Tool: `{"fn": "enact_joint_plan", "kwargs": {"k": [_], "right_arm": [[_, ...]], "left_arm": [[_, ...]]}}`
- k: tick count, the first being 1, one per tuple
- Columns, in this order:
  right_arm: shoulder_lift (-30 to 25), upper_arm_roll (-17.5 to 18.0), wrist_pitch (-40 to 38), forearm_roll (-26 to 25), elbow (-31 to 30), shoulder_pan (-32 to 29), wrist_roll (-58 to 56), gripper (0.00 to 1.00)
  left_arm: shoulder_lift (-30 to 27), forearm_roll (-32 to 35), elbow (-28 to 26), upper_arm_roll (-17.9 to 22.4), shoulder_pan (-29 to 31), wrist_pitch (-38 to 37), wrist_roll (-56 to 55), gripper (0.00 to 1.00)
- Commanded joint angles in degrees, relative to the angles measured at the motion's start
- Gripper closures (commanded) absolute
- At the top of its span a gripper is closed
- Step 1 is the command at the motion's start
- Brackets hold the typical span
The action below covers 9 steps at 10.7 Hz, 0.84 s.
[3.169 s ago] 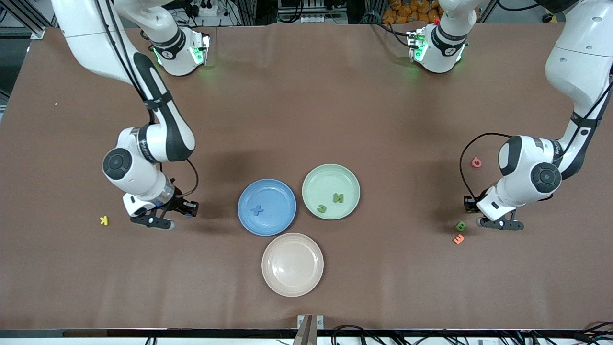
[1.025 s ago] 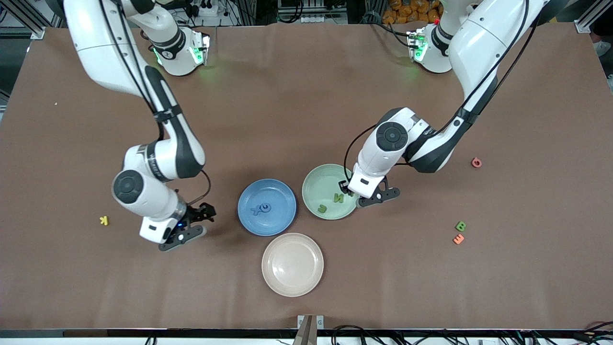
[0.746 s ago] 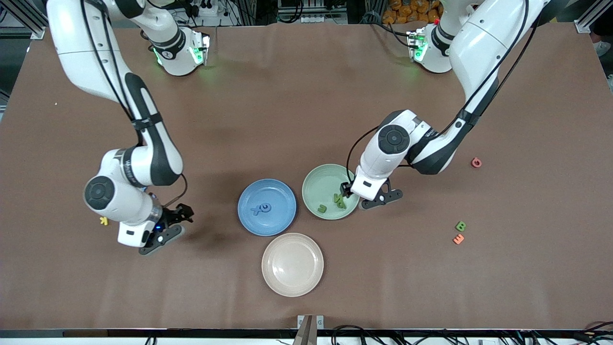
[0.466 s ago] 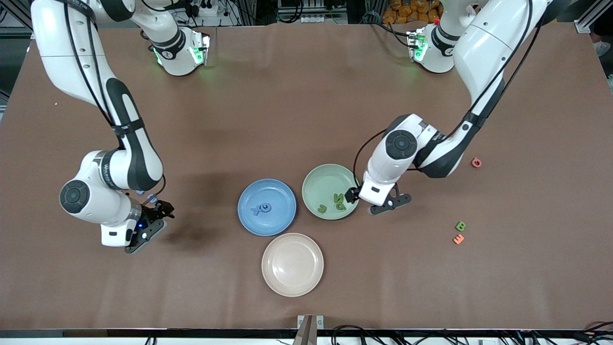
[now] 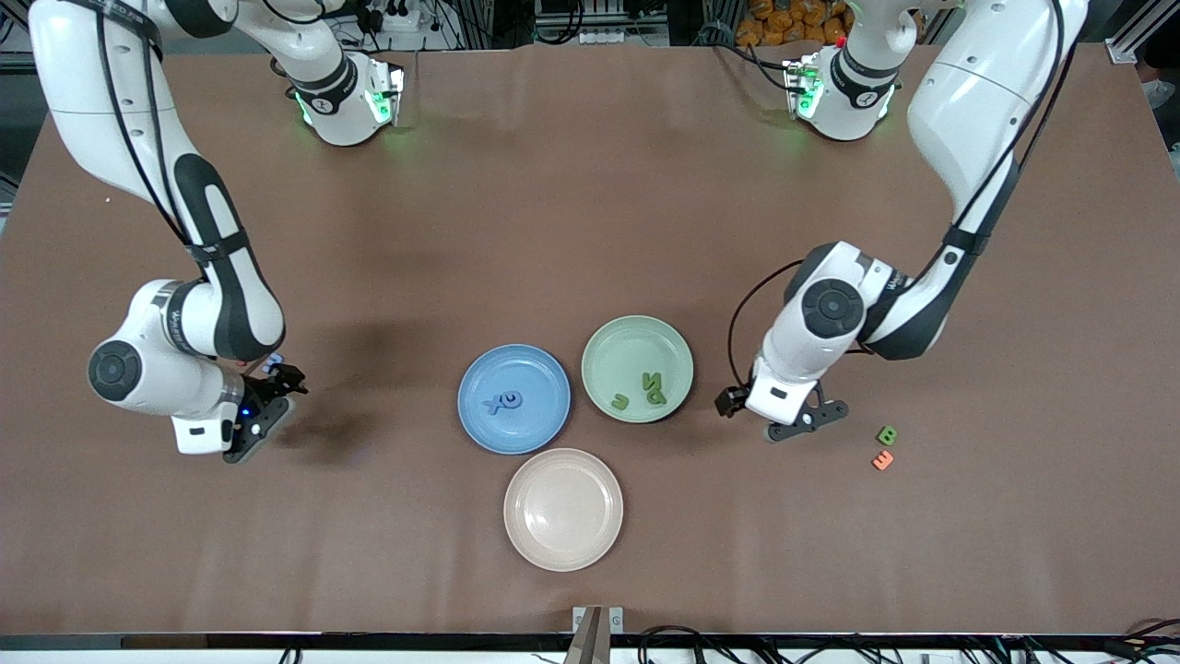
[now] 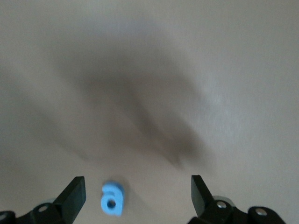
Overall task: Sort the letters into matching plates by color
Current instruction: 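Release the letters onto the plates and move both grippers back to letters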
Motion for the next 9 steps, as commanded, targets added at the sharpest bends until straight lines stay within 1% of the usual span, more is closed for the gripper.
{"fn": "enact_joint_plan", "kwargs": {"k": [1,3,5,7,9], "right_arm": [[-4.5,1.0,3.3,-1.0,-8.0,-2.3,-3.3,0.0],[-4.6,1.0,7.1,-1.0,-10.4,-2.2,-2.7,0.0],[-4.6,1.1,10.1,-1.0,-12.5,-2.2,-2.7,0.0],[-4.5,1.1,13.7,-1.0,-14.8,-2.0,-2.7,0.0],[-4.4,1.2,14.5,-1.0,-15.2,-1.8,-2.7,0.0]], "left_arm": [[-1.2,0.6,-0.3,-0.2,3.8,-3.5,5.0,0.0],[-0.9,0.1,-0.3,-0.1,6.2,-4.1,4.6,0.0],[-0.4,0.8,-0.3,0.9,9.5,-4.4,4.9,0.0],[-0.3,0.7,-0.4,3.6,10.1,-4.6,4.4,0.0],[0.0,0.7,-0.3,6.3,10.2,-4.6,3.7,0.0]]}}
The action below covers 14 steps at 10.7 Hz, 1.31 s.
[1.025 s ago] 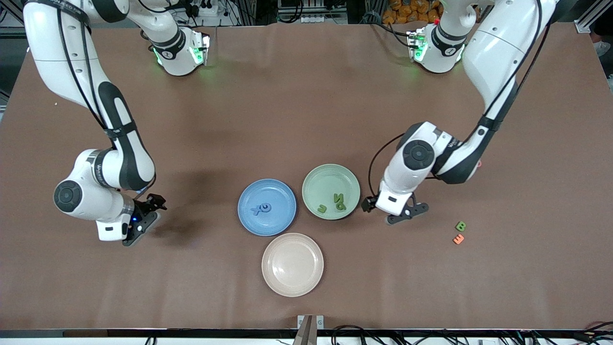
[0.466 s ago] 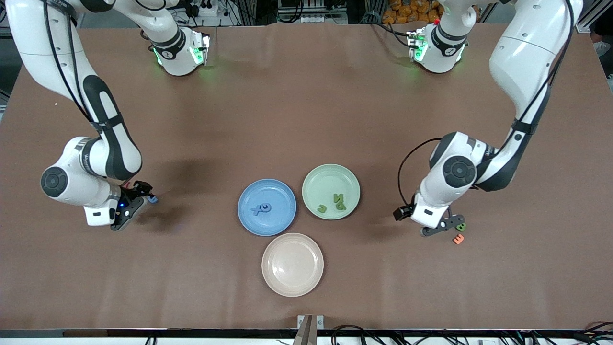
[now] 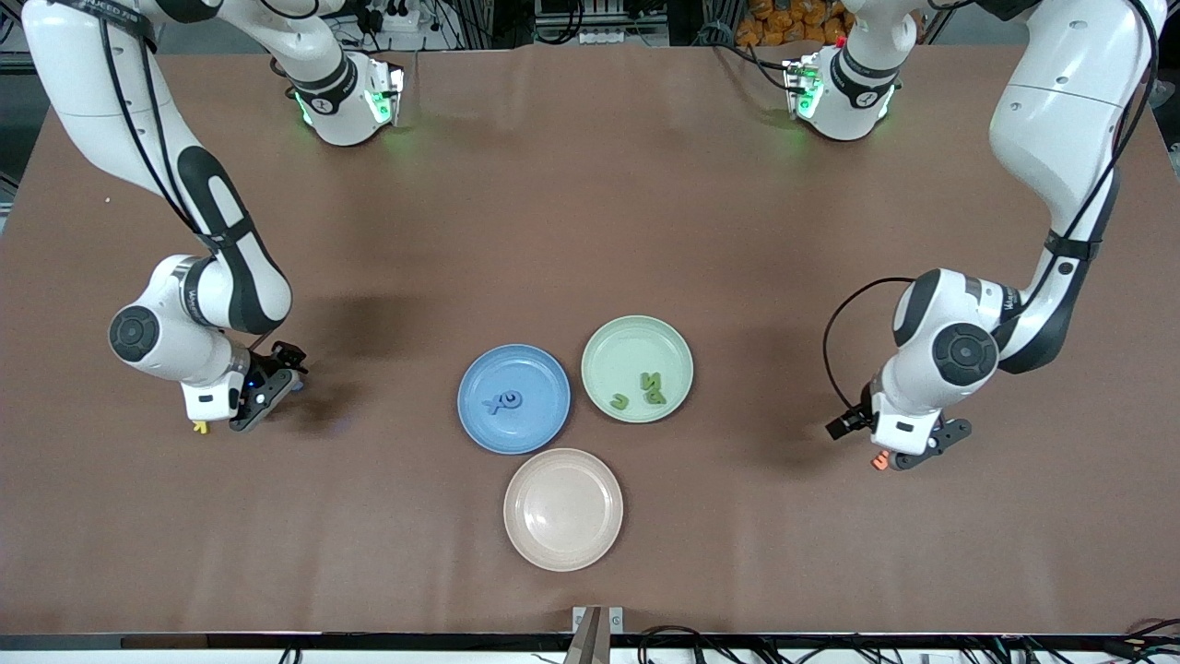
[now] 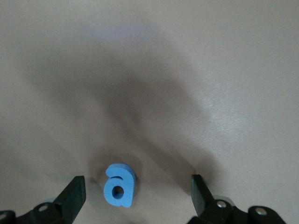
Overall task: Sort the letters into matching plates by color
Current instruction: 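Grasp the blue a with the right gripper while the left gripper nears B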
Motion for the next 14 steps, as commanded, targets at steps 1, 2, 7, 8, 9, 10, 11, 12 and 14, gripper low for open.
{"fn": "enact_joint_plan", "kwargs": {"k": [1,2,7,8,9,10,11,12,14], "right_arm": [[-1.9,0.5,2.2,-0.9,-2.7,-0.1,0.0,0.0],[-1.9,0.5,2.3,-0.9,-2.9,-0.1,0.0,0.0],[-2.0,0.5,3.2,-0.9,-3.7,-0.1,-0.7,0.44],[-2.0,0.5,4.6,-0.9,-4.4,-0.1,-0.7,0.48],[-2.0,0.5,5.2,-0.9,-4.9,-0.1,-0.7,0.53],[-2.0,0.5,5.2,-0.9,-4.9,0.0,-0.7,0.61],[-1.9,0.5,5.2,-0.9,-4.9,0.1,-0.7,0.65],[-1.8,0.5,5.2,-0.9,-4.8,0.4,-0.7,0.72],[-1.7,0.5,5.6,-0.9,-4.8,0.8,-0.1,0.78]], "left_arm": [[0.6,0.6,-0.1,3.1,0.1,-0.6,-1.6,0.0],[1.6,0.5,0.0,3.5,0.1,-0.5,-2.5,0.0],[4.1,0.4,1.4,7.2,0.1,0.1,-2.6,0.0],[5.0,0.4,2.5,7.4,0.1,0.8,-2.6,0.0],[5.8,0.0,3.5,7.4,0.0,0.8,-2.9,0.0],[5.9,-0.2,4.0,7.4,0.0,0.9,-2.9,0.0],[6.0,-0.3,4.2,7.3,0.0,0.9,-4.4,0.0],[6.2,-0.5,5.0,7.3,-0.3,0.9,-6.9,0.0],[7.0,-0.9,6.0,7.3,-0.5,1.2,-7.8,0.0]]}}
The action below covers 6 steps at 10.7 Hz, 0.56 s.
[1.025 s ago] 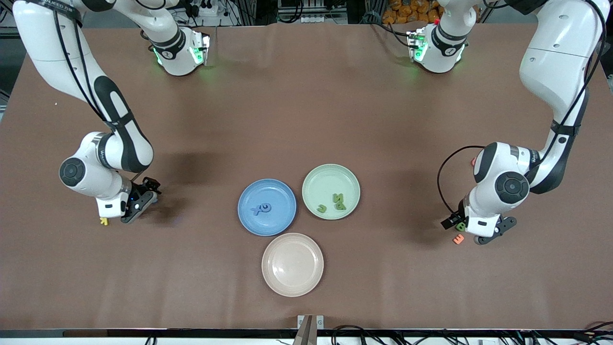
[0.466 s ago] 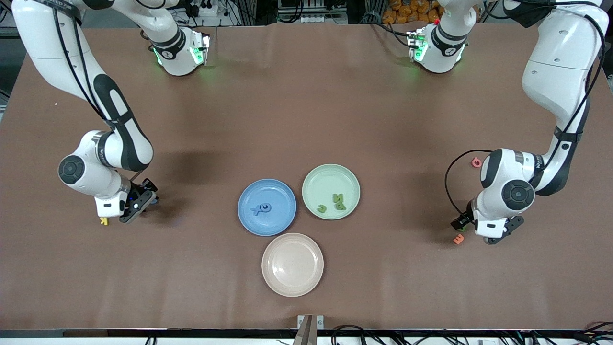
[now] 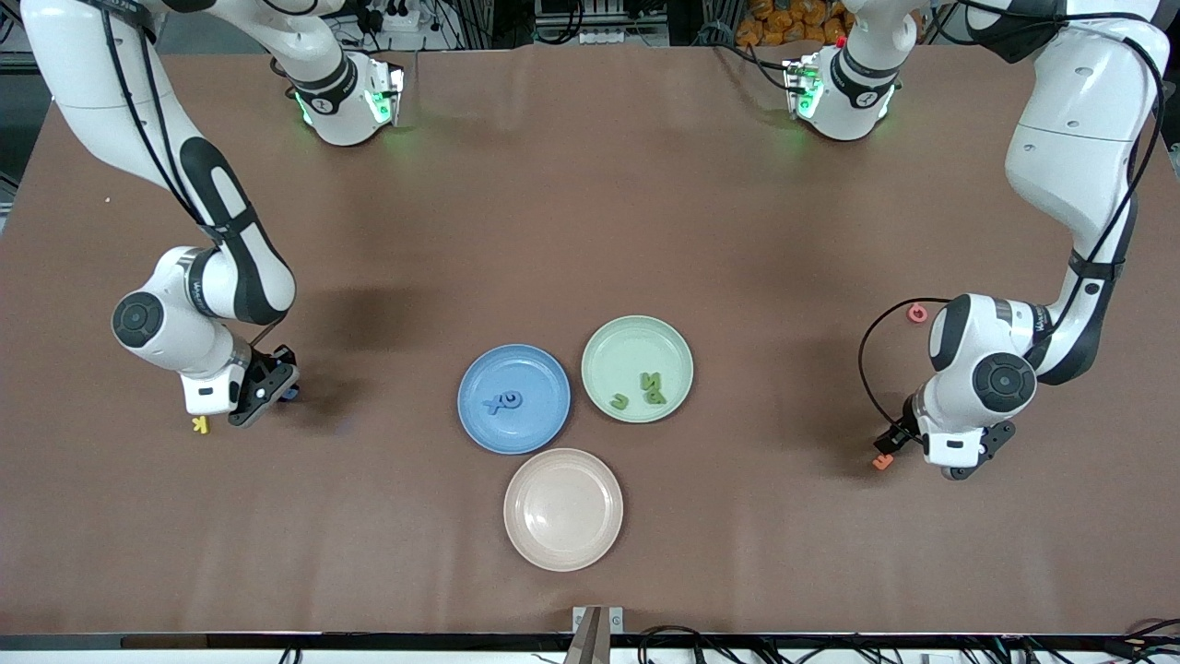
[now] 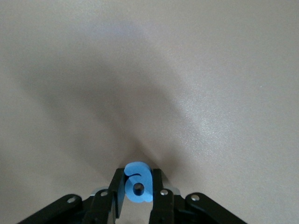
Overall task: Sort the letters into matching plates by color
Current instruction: 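Grasp the blue a with the right gripper while the left gripper nears B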
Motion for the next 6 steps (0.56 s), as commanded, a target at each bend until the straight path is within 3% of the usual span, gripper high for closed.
{"fn": "enact_joint_plan", "kwargs": {"k": [1,4,6], "right_arm": [[0.0,0.3,1.1,0.0,-2.0,0.6,0.3,0.8],[-0.6,0.4,0.2,0.2,-0.6,1.4,4.9,0.8],[-0.6,0.4,0.1,0.3,0.9,2.8,10.7,0.8]], "left_arm": [[1.7,-0.7,2.7,0.1,-0.5,0.6,-1.1,0.0],[1.5,-0.7,2.8,0.1,0.1,1.2,18.1,0.0],[1.5,-0.7,2.3,0.1,0.1,1.1,22.8,0.0]]}}
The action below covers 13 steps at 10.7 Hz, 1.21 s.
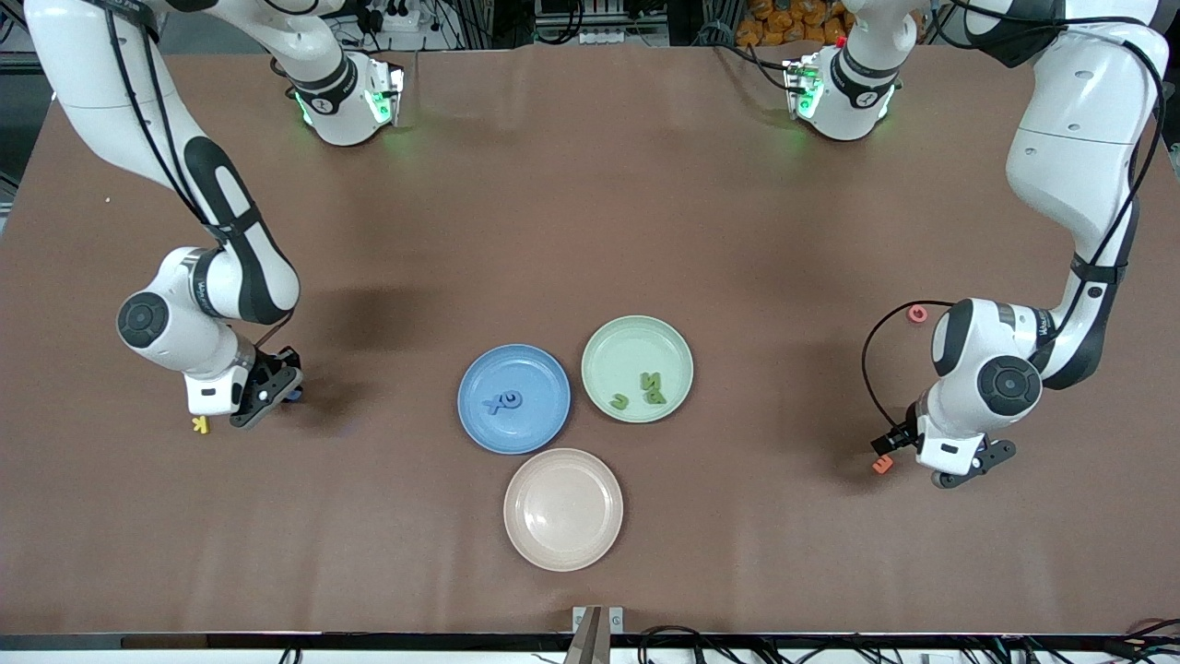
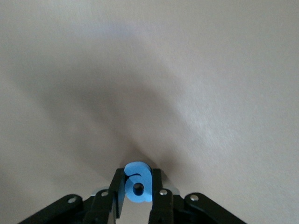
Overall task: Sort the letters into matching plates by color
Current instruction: 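Grasp the blue a with the right gripper while the left gripper nears B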
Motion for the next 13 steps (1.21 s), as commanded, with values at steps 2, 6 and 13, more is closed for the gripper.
{"fn": "enact_joint_plan", "kwargs": {"k": [2,6,13], "right_arm": [[-0.6,0.3,-2.0,0.3,2.1,2.8,10.2,0.8],[-0.9,0.3,-6.4,0.4,5.9,7.1,24.5,0.8],[0.0,0.9,-7.2,1.8,10.4,17.3,53.3,0.79]], "left_arm": [[0.6,-0.7,-0.3,-0.7,-0.3,-0.5,8.7,0.0],[-0.7,-0.8,-2.3,-0.9,0.9,-3.0,25.5,0.0],[-0.4,-1.5,-1.1,-11.0,11.4,-3.2,36.5,0.0]]}}
